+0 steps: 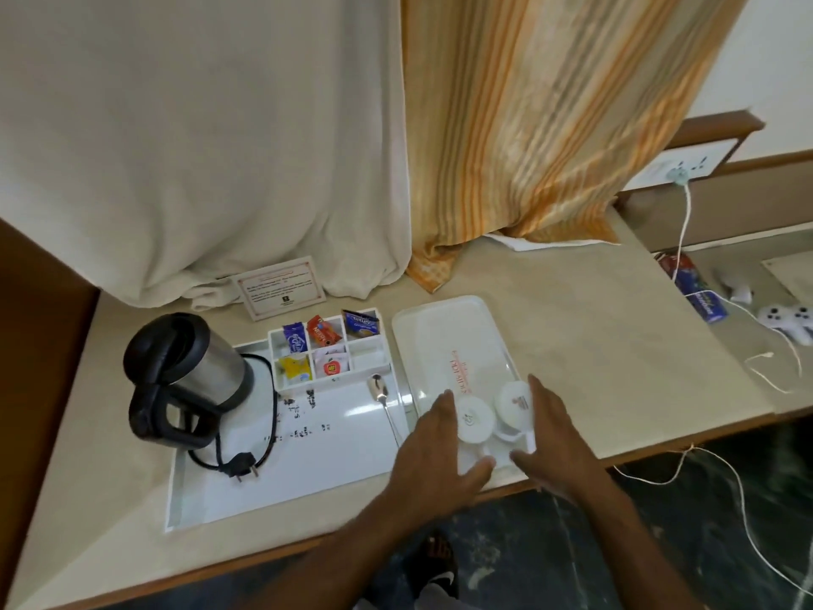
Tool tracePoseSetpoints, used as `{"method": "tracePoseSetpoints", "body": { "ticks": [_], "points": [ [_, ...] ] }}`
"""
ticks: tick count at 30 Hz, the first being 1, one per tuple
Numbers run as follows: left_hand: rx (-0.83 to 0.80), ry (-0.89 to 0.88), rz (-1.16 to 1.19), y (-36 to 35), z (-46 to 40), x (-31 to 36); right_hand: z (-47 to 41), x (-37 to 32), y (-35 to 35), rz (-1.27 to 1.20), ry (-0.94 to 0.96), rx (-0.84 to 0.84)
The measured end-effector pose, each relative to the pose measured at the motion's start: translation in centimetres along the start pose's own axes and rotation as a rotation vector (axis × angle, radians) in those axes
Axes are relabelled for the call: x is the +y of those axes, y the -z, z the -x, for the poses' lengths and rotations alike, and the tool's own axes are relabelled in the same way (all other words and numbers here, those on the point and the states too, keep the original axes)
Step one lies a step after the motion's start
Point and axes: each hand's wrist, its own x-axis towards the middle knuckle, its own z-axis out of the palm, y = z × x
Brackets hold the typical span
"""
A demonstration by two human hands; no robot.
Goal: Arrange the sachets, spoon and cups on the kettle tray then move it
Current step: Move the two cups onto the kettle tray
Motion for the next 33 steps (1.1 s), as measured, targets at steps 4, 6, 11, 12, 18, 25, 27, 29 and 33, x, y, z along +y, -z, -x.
{"method": "tracePoseSetpoints", "body": {
  "ticks": [4, 6, 11, 12, 18, 25, 27, 29, 33],
  "points": [
    [0.044, 0.164, 0.046, -1.3, -1.3, 2.2, -1.5, 0.0, -0.4, -0.115, 0.063, 0.122],
    [0.108, 0.183, 0.163, -0.5, -1.2, 2.5, -1.2, -0.8, 0.3, -0.125, 0.140, 0.187],
    [0.311, 0.146, 0.104, 5.4, 2.1, -1.0, 0.2, -6.2, -1.5, -0.096, 0.174, 0.204],
    [0.353, 0.159, 0.083, 6.9, 2.8, -2.4, 0.4, -8.0, -2.5, -0.131, 0.211, 0.171],
    [0.380, 0.292, -0.016, 13.4, 5.4, -9.4, -0.7, -16.0, -10.5, -0.060, 0.289, 0.011],
    [0.215, 0.348, 0.035, 14.3, 4.8, -12.5, -2.7, -16.9, -15.3, 0.034, 0.215, 0.076],
    [0.203, 0.352, 0.054, 14.1, 4.5, -12.8, -3.0, -16.9, -15.6, 0.052, 0.213, 0.108],
    [0.188, 0.342, 0.053, 14.1, 4.0, -12.9, -3.2, -17.0, -15.7, 0.056, 0.216, 0.119],
    [0.129, 0.302, 0.033, 14.3, 4.6, -13.5, -2.5, -16.5, -14.6, 0.066, 0.205, 0.041]
  ]
}}
